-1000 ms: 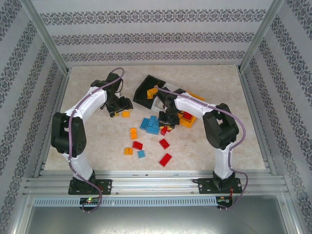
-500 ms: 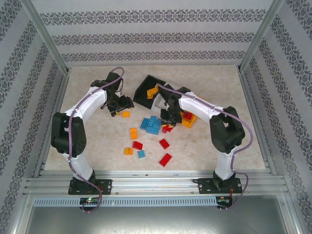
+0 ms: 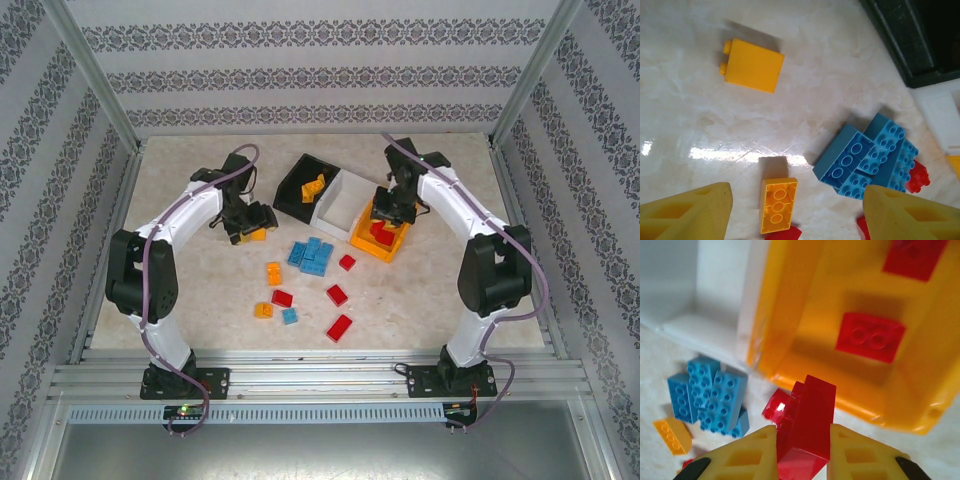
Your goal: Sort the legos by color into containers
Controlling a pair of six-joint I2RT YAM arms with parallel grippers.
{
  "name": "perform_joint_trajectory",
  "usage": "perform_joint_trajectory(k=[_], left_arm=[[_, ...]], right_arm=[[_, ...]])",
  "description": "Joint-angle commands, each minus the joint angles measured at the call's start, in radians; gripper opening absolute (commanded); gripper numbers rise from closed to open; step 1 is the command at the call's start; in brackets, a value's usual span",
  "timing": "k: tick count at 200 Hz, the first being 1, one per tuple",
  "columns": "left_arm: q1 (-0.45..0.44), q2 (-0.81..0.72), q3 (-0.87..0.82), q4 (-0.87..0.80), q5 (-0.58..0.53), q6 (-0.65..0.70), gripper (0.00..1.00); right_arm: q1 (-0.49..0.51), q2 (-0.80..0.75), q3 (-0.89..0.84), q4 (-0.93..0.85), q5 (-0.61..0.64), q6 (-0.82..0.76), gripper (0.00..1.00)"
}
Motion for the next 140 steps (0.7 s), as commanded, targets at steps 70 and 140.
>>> perform_joint_trajectory(k=[70,140], left_arm=[[-0.107,-0.047,-0.062,-0.016,-0.038,-0.02,0.71],[-0.134,-0.08,-0.155,0.037,-0.041,-0.048,0.78]], right_arm=[[-0.054,0.176,0.134,0.035,-0.027,-0.056,0.47],[0.029,-0.036,-0.002,0.036,-0.125,-0.13,0.58]])
